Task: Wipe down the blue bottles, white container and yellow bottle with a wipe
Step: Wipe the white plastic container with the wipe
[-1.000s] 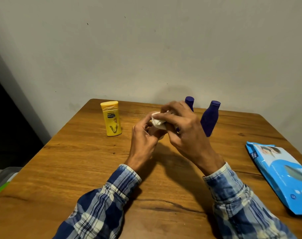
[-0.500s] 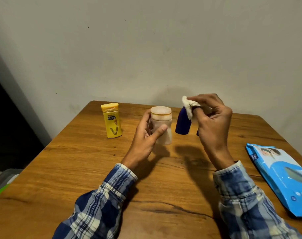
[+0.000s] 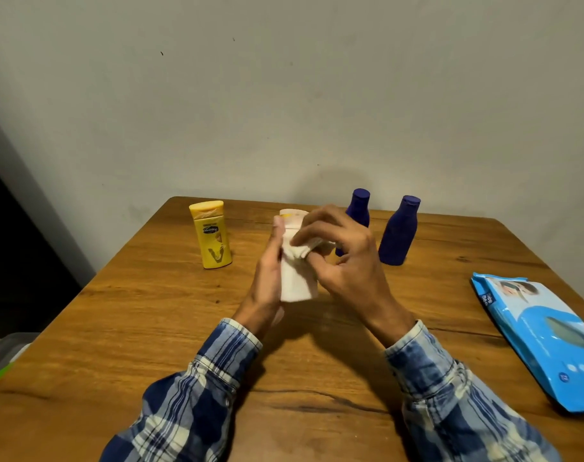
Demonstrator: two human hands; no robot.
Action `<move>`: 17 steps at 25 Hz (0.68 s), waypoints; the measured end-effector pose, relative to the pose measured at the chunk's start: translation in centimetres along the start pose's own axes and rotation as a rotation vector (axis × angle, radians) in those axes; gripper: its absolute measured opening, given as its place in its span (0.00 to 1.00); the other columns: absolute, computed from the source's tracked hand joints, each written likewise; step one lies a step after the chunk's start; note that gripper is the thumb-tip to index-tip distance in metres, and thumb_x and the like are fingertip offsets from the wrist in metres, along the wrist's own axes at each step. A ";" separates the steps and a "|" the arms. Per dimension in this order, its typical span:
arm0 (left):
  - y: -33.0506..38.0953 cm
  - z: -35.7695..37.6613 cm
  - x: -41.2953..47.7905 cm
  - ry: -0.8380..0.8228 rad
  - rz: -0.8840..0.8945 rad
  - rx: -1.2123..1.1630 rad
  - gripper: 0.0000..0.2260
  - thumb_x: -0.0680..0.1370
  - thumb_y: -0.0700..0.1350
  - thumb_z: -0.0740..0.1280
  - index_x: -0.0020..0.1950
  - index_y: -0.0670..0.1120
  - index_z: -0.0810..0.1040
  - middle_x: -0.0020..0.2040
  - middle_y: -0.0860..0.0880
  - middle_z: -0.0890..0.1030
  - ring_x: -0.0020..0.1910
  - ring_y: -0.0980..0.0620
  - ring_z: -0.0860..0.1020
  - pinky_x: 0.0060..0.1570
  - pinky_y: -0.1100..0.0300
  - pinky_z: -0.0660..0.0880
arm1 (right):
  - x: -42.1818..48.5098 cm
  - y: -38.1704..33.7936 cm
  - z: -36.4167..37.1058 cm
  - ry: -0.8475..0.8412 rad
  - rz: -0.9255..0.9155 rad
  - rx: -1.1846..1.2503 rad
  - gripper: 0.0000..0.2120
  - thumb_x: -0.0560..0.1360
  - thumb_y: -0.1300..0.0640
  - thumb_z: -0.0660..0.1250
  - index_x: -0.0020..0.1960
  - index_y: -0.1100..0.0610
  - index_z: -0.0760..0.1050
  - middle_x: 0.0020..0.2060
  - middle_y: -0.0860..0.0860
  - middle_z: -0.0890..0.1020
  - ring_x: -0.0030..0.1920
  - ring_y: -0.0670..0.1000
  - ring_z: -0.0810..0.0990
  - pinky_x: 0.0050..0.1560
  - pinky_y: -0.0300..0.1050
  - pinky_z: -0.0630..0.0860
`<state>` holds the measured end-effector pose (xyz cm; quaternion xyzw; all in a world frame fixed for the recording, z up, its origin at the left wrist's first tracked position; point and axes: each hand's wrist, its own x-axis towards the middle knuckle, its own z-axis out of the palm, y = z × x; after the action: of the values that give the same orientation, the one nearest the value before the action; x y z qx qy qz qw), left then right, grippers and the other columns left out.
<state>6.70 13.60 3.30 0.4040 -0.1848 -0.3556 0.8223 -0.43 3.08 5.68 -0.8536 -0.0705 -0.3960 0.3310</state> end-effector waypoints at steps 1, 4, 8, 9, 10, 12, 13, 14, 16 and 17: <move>0.3 -0.2 0.0 -0.004 -0.005 -0.077 0.27 0.83 0.64 0.56 0.57 0.45 0.85 0.49 0.42 0.84 0.47 0.45 0.83 0.43 0.53 0.83 | 0.0 0.1 -0.2 -0.084 -0.040 0.006 0.07 0.70 0.68 0.72 0.46 0.60 0.84 0.50 0.52 0.81 0.55 0.48 0.79 0.52 0.36 0.79; 0.4 -0.8 0.3 0.026 0.019 -0.053 0.27 0.82 0.65 0.58 0.65 0.45 0.81 0.51 0.41 0.83 0.47 0.45 0.82 0.47 0.52 0.81 | 0.3 0.8 -1.2 0.053 0.061 0.053 0.08 0.72 0.69 0.72 0.49 0.60 0.85 0.50 0.52 0.81 0.55 0.47 0.80 0.51 0.36 0.80; 0.3 -0.5 0.2 0.075 0.025 0.014 0.24 0.82 0.63 0.57 0.61 0.47 0.83 0.48 0.42 0.84 0.45 0.46 0.83 0.41 0.56 0.82 | 0.1 0.6 -0.4 0.081 0.033 -0.067 0.12 0.75 0.63 0.70 0.58 0.61 0.83 0.56 0.54 0.78 0.58 0.49 0.78 0.53 0.36 0.80; 0.5 -0.5 0.1 0.070 0.016 -0.014 0.25 0.82 0.63 0.58 0.58 0.47 0.85 0.49 0.42 0.85 0.46 0.45 0.83 0.43 0.55 0.82 | -0.1 0.6 -0.2 -0.017 -0.036 -0.088 0.12 0.75 0.60 0.69 0.58 0.60 0.83 0.57 0.55 0.78 0.59 0.49 0.77 0.54 0.37 0.80; 0.5 -0.5 0.1 0.068 0.013 -0.038 0.25 0.81 0.63 0.59 0.55 0.46 0.87 0.48 0.42 0.85 0.46 0.45 0.83 0.43 0.54 0.82 | -0.2 0.6 -0.1 -0.086 -0.094 -0.098 0.13 0.75 0.58 0.68 0.57 0.59 0.83 0.57 0.55 0.78 0.59 0.50 0.77 0.55 0.37 0.79; 0.6 -0.4 0.1 0.071 0.016 -0.023 0.24 0.81 0.63 0.59 0.53 0.47 0.87 0.47 0.43 0.85 0.46 0.46 0.83 0.44 0.54 0.82 | -0.1 0.9 -0.5 -0.044 -0.099 -0.090 0.11 0.74 0.59 0.69 0.55 0.60 0.84 0.55 0.55 0.78 0.58 0.50 0.77 0.55 0.37 0.79; 0.5 -0.3 0.0 0.076 0.024 0.015 0.24 0.82 0.63 0.58 0.56 0.47 0.86 0.48 0.43 0.85 0.46 0.46 0.83 0.44 0.54 0.81 | 0.0 0.9 -0.6 0.035 -0.060 -0.089 0.10 0.74 0.61 0.69 0.54 0.61 0.84 0.55 0.55 0.78 0.57 0.50 0.78 0.54 0.39 0.80; 0.3 -0.2 0.0 0.079 0.033 0.042 0.24 0.82 0.62 0.58 0.58 0.46 0.84 0.48 0.43 0.85 0.45 0.46 0.83 0.43 0.55 0.81 | 0.1 0.8 -0.8 0.096 -0.030 -0.106 0.11 0.74 0.61 0.69 0.55 0.62 0.83 0.55 0.56 0.78 0.57 0.51 0.78 0.54 0.42 0.81; 0.2 -0.4 -0.1 0.092 0.040 0.036 0.22 0.83 0.59 0.57 0.56 0.46 0.84 0.45 0.44 0.85 0.42 0.48 0.83 0.39 0.57 0.81 | -0.1 0.3 -0.3 0.064 -0.066 -0.199 0.13 0.75 0.59 0.68 0.57 0.62 0.82 0.57 0.57 0.78 0.59 0.53 0.77 0.57 0.45 0.80; 0.3 -0.5 -0.1 0.113 0.055 0.035 0.20 0.84 0.57 0.57 0.55 0.45 0.83 0.43 0.44 0.85 0.40 0.49 0.84 0.37 0.58 0.81 | -0.3 0.0 0.1 -0.009 -0.127 -0.254 0.14 0.75 0.58 0.67 0.58 0.61 0.82 0.58 0.58 0.78 0.59 0.54 0.77 0.59 0.47 0.80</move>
<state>7.01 14.07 3.26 0.4326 -0.1554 -0.3063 0.8336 -0.57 3.17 5.45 -0.8843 -0.0750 -0.4179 0.1942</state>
